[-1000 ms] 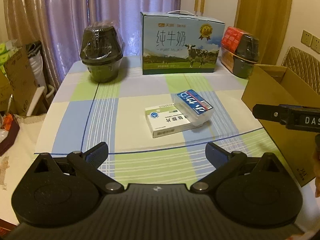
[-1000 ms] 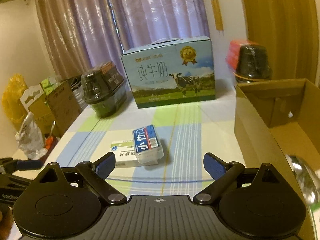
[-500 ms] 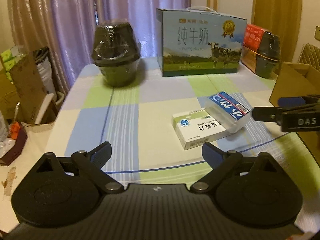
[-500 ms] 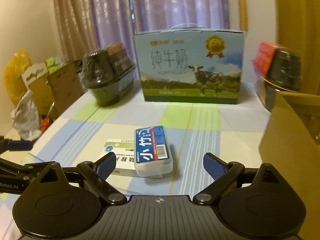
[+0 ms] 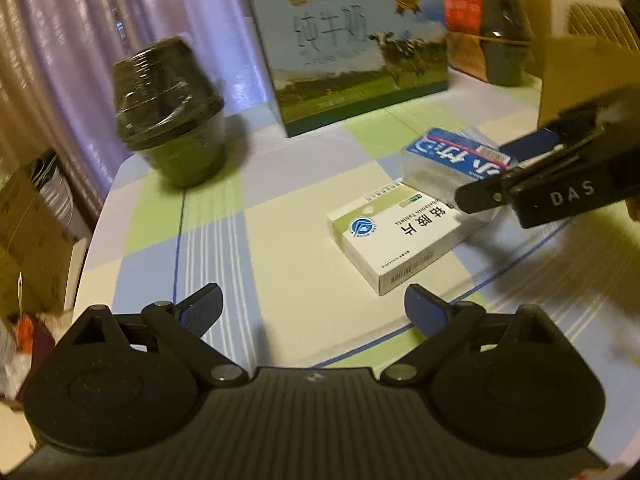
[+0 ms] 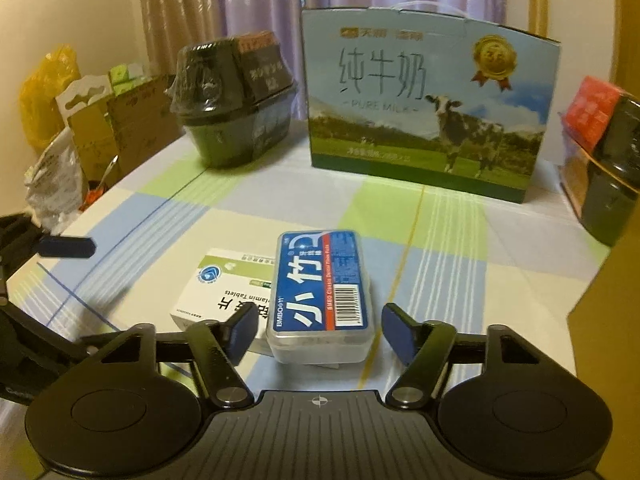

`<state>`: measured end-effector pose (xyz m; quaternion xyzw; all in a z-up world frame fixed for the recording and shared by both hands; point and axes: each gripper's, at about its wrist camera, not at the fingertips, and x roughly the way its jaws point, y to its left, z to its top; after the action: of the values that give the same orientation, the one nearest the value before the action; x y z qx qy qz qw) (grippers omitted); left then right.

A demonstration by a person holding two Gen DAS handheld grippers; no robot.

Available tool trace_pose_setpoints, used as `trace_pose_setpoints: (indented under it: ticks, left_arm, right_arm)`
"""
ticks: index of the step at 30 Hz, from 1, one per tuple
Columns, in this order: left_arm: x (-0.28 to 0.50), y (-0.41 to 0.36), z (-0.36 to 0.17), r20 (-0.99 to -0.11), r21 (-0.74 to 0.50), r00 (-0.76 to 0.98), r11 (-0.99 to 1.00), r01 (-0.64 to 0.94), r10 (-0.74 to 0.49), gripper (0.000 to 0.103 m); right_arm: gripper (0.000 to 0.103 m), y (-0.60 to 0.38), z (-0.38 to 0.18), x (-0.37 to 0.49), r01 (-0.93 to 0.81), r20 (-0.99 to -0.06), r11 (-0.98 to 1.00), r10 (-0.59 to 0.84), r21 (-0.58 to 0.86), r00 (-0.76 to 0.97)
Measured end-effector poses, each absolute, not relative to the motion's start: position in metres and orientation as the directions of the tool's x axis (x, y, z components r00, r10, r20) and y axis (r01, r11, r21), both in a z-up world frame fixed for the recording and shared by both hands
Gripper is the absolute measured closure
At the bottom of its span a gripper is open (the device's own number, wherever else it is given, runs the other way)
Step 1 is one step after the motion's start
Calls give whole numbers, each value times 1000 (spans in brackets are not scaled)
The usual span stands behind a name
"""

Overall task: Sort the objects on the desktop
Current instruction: 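Grasp the blue toothpick case with the right gripper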

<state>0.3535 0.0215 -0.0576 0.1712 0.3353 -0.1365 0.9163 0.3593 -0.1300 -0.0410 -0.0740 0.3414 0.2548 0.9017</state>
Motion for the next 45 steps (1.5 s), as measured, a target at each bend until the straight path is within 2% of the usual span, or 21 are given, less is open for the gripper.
trace_pose_setpoints:
  ticks: [8, 13, 19, 27, 31, 35, 39, 43, 45]
  left_arm:
    - [374, 20, -58, -640, 182, 736, 889, 421, -218, 7]
    - [389, 15, -63, -637, 154, 717, 864, 479, -284, 7]
    - [404, 0, -68, -625, 146, 669, 781, 607, -403, 3]
    - [431, -12, -66, -678, 75, 533, 673, 735, -506, 3]
    - [426, -21, -74, -738, 83, 466, 619, 781, -488, 3]
    - [405, -26, -84, -778, 69, 444, 641, 765, -445, 12]
    - [376, -31, -85, -769, 48, 490, 726, 686, -412, 18]
    - [360, -41, -86, -755, 51, 536, 781, 623, -378, 35]
    - [351, -48, -86, -763, 65, 553, 811, 581, -334, 36]
  right_arm:
    - [50, -148, -34, 362, -455, -656, 890, 341, -4, 673]
    - [50, -166, -35, 359, -416, -696, 909, 281, -28, 660]
    - [50, -172, -40, 356, -427, -724, 904, 300, 8, 621]
    - [50, -170, -43, 358, -423, -729, 906, 303, 20, 614]
    - [50, -172, -44, 360, -414, -733, 910, 299, 26, 611]
    - [50, -176, -46, 361, -395, -739, 918, 293, 39, 607]
    - [50, -179, -50, 359, -388, -748, 920, 295, 54, 594]
    - [50, -180, -51, 351, -401, -752, 916, 285, 30, 594]
    - [50, -183, -50, 346, -397, -762, 917, 287, 43, 581]
